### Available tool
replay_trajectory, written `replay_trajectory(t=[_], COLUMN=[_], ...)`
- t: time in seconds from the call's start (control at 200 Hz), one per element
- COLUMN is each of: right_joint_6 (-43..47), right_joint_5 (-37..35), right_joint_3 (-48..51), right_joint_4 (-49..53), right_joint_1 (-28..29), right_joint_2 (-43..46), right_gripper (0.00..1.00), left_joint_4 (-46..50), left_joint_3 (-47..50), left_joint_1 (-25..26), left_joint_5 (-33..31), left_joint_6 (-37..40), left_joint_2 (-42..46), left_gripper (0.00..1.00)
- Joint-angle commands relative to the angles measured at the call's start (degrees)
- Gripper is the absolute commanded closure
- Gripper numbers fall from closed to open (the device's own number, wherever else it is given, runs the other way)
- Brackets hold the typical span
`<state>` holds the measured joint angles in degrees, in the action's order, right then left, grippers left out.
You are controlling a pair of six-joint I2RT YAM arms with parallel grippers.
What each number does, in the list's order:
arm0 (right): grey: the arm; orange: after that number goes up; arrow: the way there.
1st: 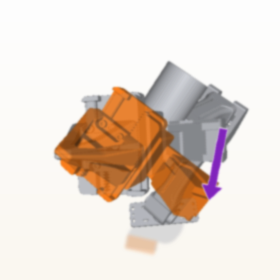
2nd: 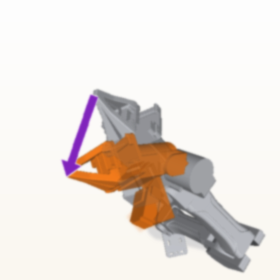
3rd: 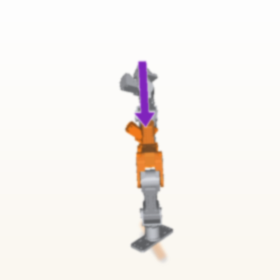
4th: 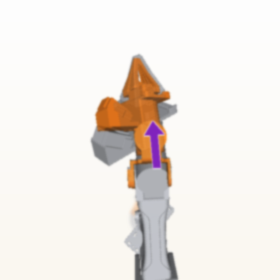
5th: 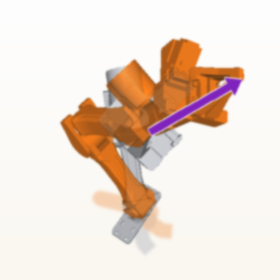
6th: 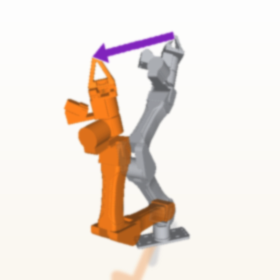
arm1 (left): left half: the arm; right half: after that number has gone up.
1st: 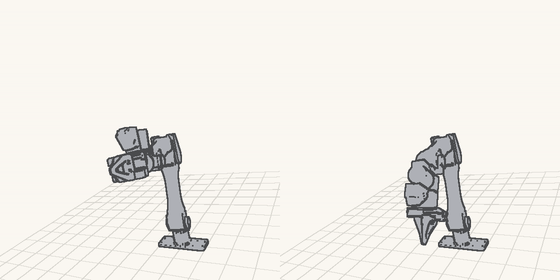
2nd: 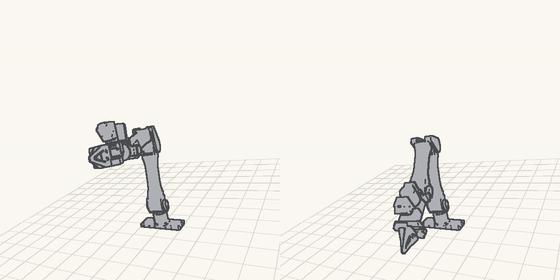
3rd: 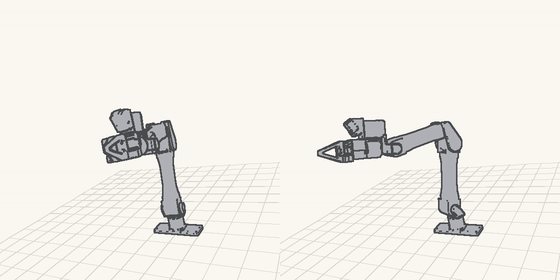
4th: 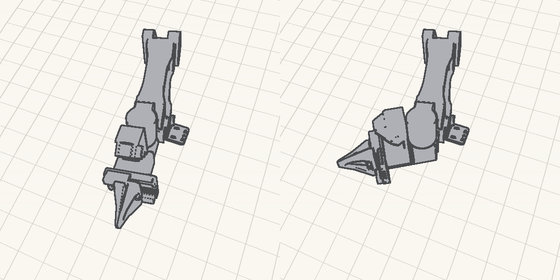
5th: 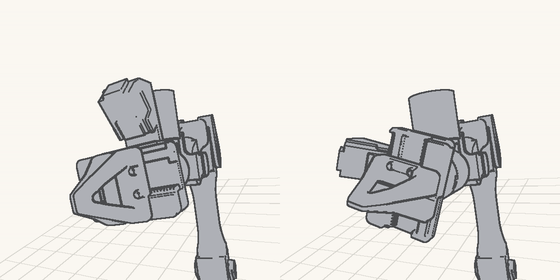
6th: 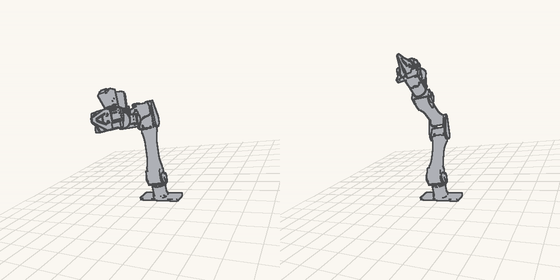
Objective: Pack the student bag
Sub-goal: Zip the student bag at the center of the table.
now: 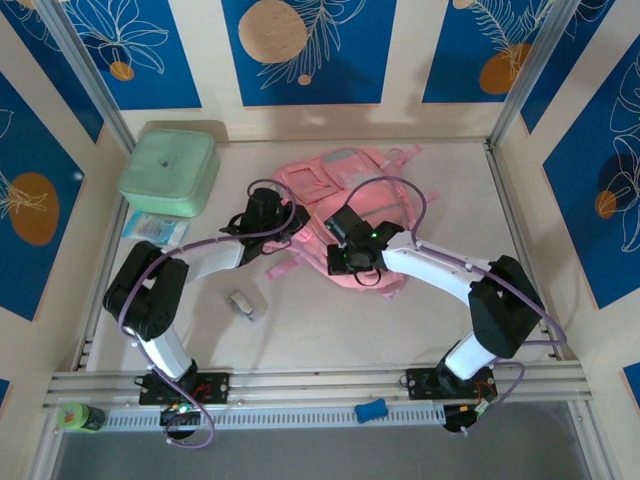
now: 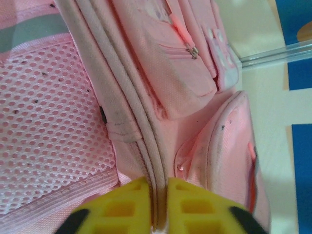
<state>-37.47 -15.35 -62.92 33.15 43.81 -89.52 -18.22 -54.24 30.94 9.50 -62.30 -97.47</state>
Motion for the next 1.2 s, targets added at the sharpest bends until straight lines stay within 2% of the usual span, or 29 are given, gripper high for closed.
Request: replay_trajectory(t=[0.0, 0.05, 0.13, 0.28, 0.38, 0.445, 0.565, 0.785, 0.97, 1.096, 1.196], right_joint_6=[0.3, 0.0, -0.2, -1.3, -1.4, -1.4, -1.5, -1.2, -0.9, -0.5, 0.7], right_joint_5=[3.6, 2.7, 1.7, 2.1, 2.6, 2.5, 2.0, 2.3, -0.3, -3.1, -5.0], right_joint_3=[-1.3, -1.4, -1.2, 0.2, 0.5, 0.3, 0.0, 0.0, -1.0, -2.3, -2.6], right_joint_4=[-2.1, -1.6, -1.3, -2.4, -2.7, -2.7, -2.4, -3.1, -0.7, 3.5, 6.6], right_joint_1=[-0.1, -0.2, -0.2, -0.2, -0.1, 0.1, 0.2, 0.2, 0.4, 0.5, 0.8], right_joint_2=[-0.1, -0.1, 0.1, 0.2, -0.1, -0.1, 0.2, -0.3, -0.3, -0.4, 0.2], right_gripper=[1.00, 1.00, 1.00, 1.00, 1.00, 1.00, 1.00, 1.00, 1.00, 1.00, 1.00], left_joint_4=[-2.1, -2.1, -3.1, -4.0, -9.9, -12.4, -10.9, -12.0, -10.3, -6.9, -5.6], left_joint_3=[3.8, 6.2, 10.5, 14.7, 15.8, 14.9, 13.0, 10.9, 8.6, 8.0, 8.2], left_joint_1=[-0.6, -0.4, 0.8, 6.3, 8.3, 9.2, 12.4, 15.5, 16.1, 15.5, 14.6], left_joint_5=[1.5, 0.9, -1.6, -8.9, -10.0, -10.4, -15.2, -20.2, -22.8, -24.3, -24.5], left_joint_6=[0.5, -1.5, -5.0, -11.7, -16.1, -17.4, -19.3, -22.5, -21.5, -18.2, -15.6], left_joint_2=[6.5, 8.8, 12.5, 14.6, 12.0, 9.9, 8.1, 4.1, 1.9, 3.0, 3.6], left_gripper=[0.72, 0.63, 0.56, 0.50, 0.50, 0.53, 0.55, 0.63, 0.81, 1.00, 1.00])
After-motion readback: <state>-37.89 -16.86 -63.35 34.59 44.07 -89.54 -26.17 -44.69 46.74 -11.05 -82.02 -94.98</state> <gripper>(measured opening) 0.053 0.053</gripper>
